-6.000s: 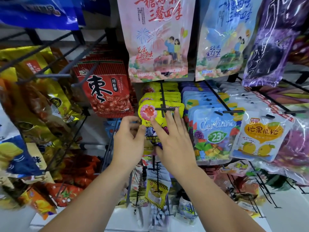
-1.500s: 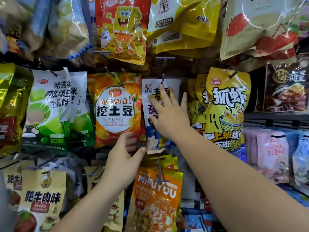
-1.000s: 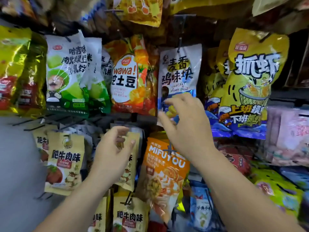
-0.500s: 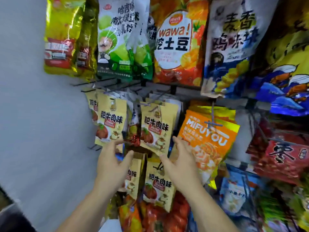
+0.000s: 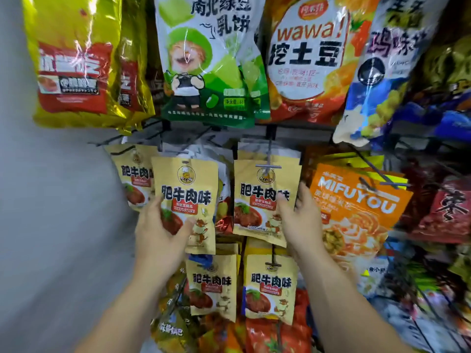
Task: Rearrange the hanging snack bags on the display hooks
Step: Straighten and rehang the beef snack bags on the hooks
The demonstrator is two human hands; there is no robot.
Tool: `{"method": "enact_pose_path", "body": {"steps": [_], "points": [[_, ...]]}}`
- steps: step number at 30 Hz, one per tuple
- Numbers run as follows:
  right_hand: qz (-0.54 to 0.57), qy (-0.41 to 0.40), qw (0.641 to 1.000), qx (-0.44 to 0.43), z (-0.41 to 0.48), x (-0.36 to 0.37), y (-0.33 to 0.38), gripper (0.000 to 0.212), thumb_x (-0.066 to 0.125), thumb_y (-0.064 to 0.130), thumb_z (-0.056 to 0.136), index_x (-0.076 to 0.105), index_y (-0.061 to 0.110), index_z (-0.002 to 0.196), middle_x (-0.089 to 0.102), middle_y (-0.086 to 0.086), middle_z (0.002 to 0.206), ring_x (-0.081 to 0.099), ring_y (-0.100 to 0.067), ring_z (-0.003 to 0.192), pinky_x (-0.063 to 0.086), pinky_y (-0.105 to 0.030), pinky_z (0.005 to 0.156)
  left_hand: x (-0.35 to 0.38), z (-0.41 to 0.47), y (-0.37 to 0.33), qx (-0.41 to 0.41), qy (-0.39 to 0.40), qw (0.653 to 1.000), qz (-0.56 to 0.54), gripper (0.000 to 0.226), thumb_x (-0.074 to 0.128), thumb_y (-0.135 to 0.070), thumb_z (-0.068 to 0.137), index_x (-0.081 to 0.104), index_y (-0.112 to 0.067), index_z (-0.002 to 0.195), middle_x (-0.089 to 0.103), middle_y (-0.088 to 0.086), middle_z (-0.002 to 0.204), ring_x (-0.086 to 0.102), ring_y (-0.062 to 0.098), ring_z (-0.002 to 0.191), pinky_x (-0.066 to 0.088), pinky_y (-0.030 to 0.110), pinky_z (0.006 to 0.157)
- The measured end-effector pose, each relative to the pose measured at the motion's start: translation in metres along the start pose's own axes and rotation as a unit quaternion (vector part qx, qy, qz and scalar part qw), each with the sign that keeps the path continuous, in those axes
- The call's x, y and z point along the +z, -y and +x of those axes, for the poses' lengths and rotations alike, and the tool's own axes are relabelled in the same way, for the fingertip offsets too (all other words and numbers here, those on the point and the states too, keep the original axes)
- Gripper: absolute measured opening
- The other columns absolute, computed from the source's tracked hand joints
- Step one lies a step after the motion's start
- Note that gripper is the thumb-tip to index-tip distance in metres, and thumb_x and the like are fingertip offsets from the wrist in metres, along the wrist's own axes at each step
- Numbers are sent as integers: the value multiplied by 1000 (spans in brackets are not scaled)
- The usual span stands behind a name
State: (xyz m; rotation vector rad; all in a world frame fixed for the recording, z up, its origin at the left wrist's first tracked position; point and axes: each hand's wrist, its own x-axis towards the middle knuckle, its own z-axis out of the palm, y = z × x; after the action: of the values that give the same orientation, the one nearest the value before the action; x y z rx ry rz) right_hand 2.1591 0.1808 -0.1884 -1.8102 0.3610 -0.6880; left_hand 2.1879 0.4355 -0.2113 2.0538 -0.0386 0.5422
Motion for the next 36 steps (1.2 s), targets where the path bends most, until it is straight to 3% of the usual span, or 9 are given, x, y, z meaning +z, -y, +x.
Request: {"method": "enact_pose_path", "body": {"steps": [4, 9, 12, 16, 20, 28, 31, 34, 36], "points": [[-7, -93, 996, -8, -1, 13, 2, 30, 67, 33, 99, 61, 22, 126, 65, -1, 127, 65, -14, 108, 52, -33, 93, -2, 19, 13, 3, 35, 999, -32, 84, 81, -42, 85, 38, -25, 155, 50, 2, 151, 47, 24, 141, 41, 56, 116], [-85, -125, 988, -40, -2, 19, 10, 13, 65, 22, 102, 69, 11, 106, 63, 9, 94, 58, 7, 82, 38, -7, 65, -4, 35, 20, -13, 20, 997, -69, 75, 79, -44, 85, 45, -22, 148, 55, 0, 141, 52, 25, 133, 44, 53, 112], [-96, -120, 987, -56, 1, 22, 10, 11, 64, 19, 103, 71, 13, 98, 70, 6, 86, 63, -1, 74, 41, -8, 55, -4, 41, 19, -20, 24, 992, -122, 51, 80, -30, 88, 51, -35, 130, 62, -13, 119, 60, 16, 116, 49, 40, 99], [-76, -112, 989, -59, -7, 24, 11, 12, 58, 19, 105, 66, 16, 97, 66, 10, 84, 60, -3, 75, 41, -13, 57, -7, 46, 15, -44, 1, 983, -176, 43, 75, -19, 94, 55, -23, 132, 66, -14, 111, 64, 10, 103, 50, 27, 89], [-77, -98, 989, -74, -26, 22, 13, 13, 54, 25, 107, 65, 19, 110, 70, 4, 97, 64, -11, 88, 50, -30, 70, -8, 51, 21, -52, 18, 978, -200, 7, 69, -23, 98, 66, -26, 103, 75, -9, 101, 72, 15, 97, 59, 47, 89], [-37, -84, 995, -50, -77, 4, 40, 13, 50, 32, 108, 62, 30, 106, 71, 10, 98, 67, -9, 88, 51, -28, 65, -27, 38, 5, -45, 85, 958, -268, 16, 51, -16, 109, 63, -25, 104, 79, -17, 91, 76, 3, 84, 55, 13, 61], [-17, -74, 996, -55, -94, 1, 56, 14, 51, 34, 107, 64, 31, 103, 74, 7, 96, 70, -12, 85, 57, -35, 65, -38, 32, 2, -29, 87, 959, -268, 17, 50, -17, 109, 64, -26, 106, 79, -10, 97, 77, 9, 88, 60, 25, 67], [17, -28, 999, -39, -107, 1, 63, 17, 52, 30, 106, 68, 36, 107, 75, 21, 96, 73, -4, 85, 57, -27, 66, -47, 26, -2, -22, 101, 960, -262, 18, 50, -18, 109, 65, -26, 105, 80, -4, 98, 77, 17, 90, 63, 45, 79], [71, 20, 997, -2, -113, 3, 61, 20, 53, 28, 106, 71, 36, 109, 79, 16, 100, 77, -10, 91, 61, -39, 77, -51, 21, 0, -15, 113, 961, -253, 20, 50, -18, 109, 67, -26, 106, 80, -6, 99, 77, 17, 92, 61, 50, 84]]}}
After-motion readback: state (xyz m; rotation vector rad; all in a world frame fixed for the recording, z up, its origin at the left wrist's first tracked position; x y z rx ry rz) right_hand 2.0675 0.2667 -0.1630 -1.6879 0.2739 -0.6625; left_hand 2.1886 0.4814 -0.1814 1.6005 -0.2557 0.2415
